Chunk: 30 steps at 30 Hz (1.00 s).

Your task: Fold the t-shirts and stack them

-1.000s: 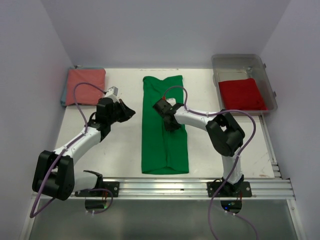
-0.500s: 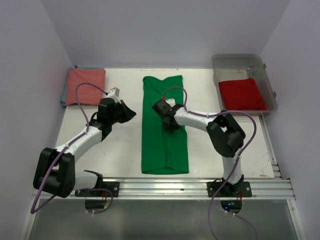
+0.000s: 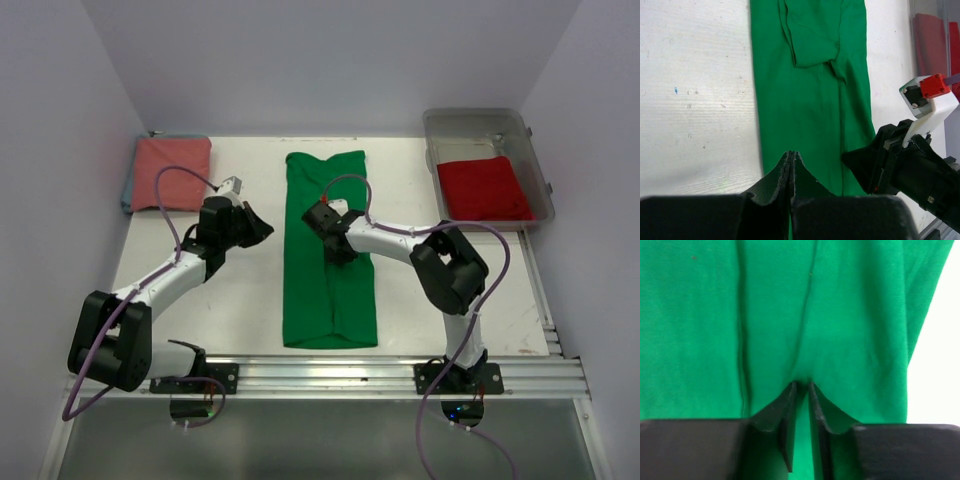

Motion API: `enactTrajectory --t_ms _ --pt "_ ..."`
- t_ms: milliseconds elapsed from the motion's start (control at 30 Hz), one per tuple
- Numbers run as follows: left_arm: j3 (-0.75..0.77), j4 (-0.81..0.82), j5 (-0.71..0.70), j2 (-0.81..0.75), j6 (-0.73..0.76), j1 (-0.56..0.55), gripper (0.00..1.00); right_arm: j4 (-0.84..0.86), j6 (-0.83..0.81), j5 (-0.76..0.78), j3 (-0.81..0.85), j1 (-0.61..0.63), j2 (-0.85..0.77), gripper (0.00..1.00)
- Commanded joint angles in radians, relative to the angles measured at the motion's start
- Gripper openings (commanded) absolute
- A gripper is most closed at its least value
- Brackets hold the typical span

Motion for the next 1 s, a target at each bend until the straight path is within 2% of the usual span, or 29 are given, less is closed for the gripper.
enactTrajectory --t_ms 0,67,100,600,967 --pt "-0.011 0.027 -0.011 0.005 0.029 -0.004 0.00 0.011 0.028 0.005 0.019 0.004 0.038 0.15" --pt "-0.014 0.027 -0.011 0.005 0.029 -0.004 0.00 0.012 0.030 0.003 0.019 0.002 0.039 0.01" --pt "-0.016 0.029 -0.013 0.005 0.029 -0.004 0.00 0.012 0.034 0.003 0.014 0.004 0.038 0.00" --pt "-0.028 0.032 -0.013 -0.002 0.023 -0.004 0.00 -0.014 0.025 0.040 -0.035 0.017 -0.152 0.00" --pt "-0.022 0.036 -0.016 0.011 0.021 -0.010 0.00 -0.021 0.007 -0.032 -0.052 0.024 -0.162 0.00"
